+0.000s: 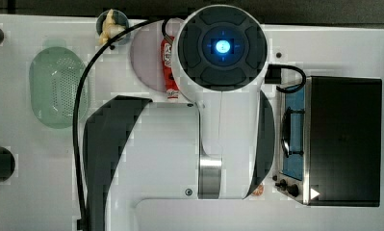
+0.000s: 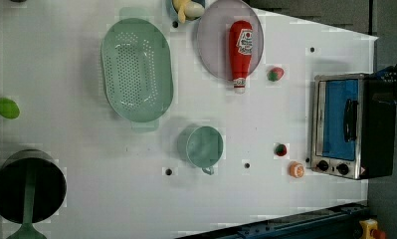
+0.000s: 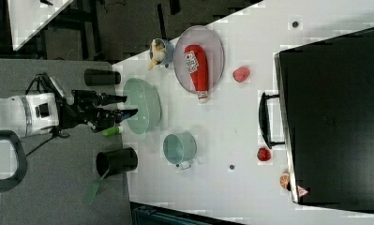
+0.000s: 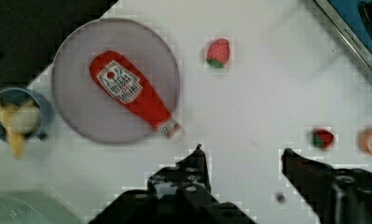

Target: Pick ketchup from plate and place it on table.

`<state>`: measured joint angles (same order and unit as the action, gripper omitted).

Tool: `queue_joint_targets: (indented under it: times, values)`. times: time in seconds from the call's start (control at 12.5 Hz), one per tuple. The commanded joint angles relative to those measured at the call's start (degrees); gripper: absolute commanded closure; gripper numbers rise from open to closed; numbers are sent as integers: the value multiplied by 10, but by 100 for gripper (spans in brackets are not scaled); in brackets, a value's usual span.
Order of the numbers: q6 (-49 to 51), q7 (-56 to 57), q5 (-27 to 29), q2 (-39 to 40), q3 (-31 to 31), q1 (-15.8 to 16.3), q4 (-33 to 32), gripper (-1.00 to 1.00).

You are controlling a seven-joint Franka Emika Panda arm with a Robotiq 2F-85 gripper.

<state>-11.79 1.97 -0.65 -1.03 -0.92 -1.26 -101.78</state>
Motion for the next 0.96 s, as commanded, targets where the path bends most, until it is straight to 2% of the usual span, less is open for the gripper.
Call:
queue_joint_targets:
  times: [0.08, 0.24, 0.72, 0.96]
  values:
    - [117, -22, 14, -110, -29, -62, -25, -60]
    - [115, -21, 14, -106, -33, -60, -28, -99]
    - [88, -1, 14, -31, -64, -50, -30, -100]
    - [29, 52, 14, 30, -78, -47, -30, -100]
